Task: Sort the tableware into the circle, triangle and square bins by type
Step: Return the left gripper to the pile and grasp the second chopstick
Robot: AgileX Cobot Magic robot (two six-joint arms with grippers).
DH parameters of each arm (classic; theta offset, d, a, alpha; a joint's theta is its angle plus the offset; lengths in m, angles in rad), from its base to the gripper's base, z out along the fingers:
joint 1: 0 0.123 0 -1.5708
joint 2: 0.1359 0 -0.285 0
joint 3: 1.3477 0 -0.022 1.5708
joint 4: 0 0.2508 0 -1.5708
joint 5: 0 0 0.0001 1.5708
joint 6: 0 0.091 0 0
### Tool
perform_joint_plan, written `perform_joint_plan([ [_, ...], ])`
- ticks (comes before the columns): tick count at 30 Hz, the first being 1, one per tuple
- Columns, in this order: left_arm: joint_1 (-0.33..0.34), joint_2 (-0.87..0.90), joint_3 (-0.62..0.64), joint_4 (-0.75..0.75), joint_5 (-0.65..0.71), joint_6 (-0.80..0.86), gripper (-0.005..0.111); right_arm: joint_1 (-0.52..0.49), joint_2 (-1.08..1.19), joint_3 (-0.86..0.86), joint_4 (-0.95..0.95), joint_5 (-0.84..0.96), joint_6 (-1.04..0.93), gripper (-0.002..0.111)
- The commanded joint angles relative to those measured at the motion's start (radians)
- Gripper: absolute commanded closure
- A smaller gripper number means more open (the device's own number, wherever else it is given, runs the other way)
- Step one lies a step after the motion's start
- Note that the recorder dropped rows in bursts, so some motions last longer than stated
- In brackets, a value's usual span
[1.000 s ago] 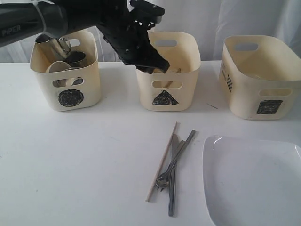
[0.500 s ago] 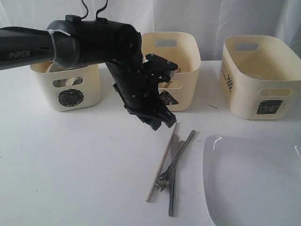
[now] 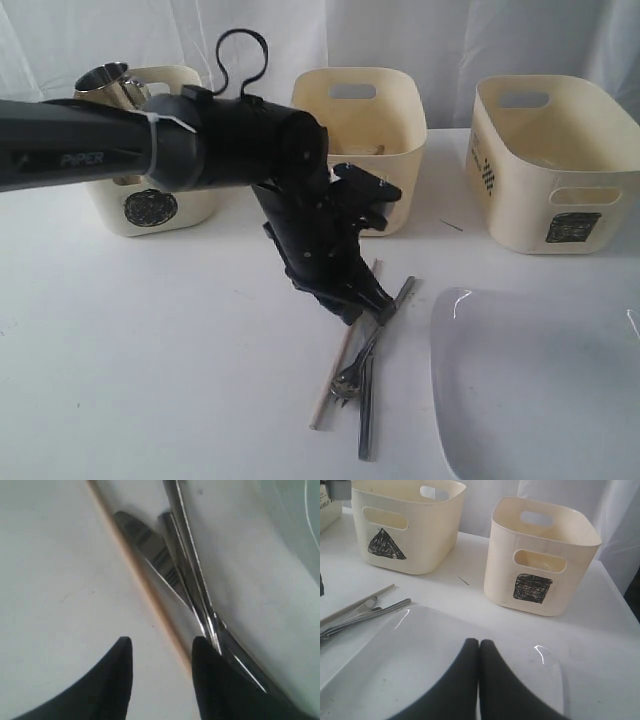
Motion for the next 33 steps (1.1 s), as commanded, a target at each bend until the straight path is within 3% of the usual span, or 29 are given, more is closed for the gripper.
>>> perform_joint_plan([
  [1, -0.037, 0.031, 0.007, -0.021, 0.004, 0.007, 0.062, 0.003, -0.006, 0.007, -0.003, -0.009, 0.001, 0.108],
  [33, -0.029, 0.083, 0.007, 0.036, -0.02, -0.041, 0.062, 0.003, -0.006, 0.007, -0.003, -0.009, 0.001, 0.108],
])
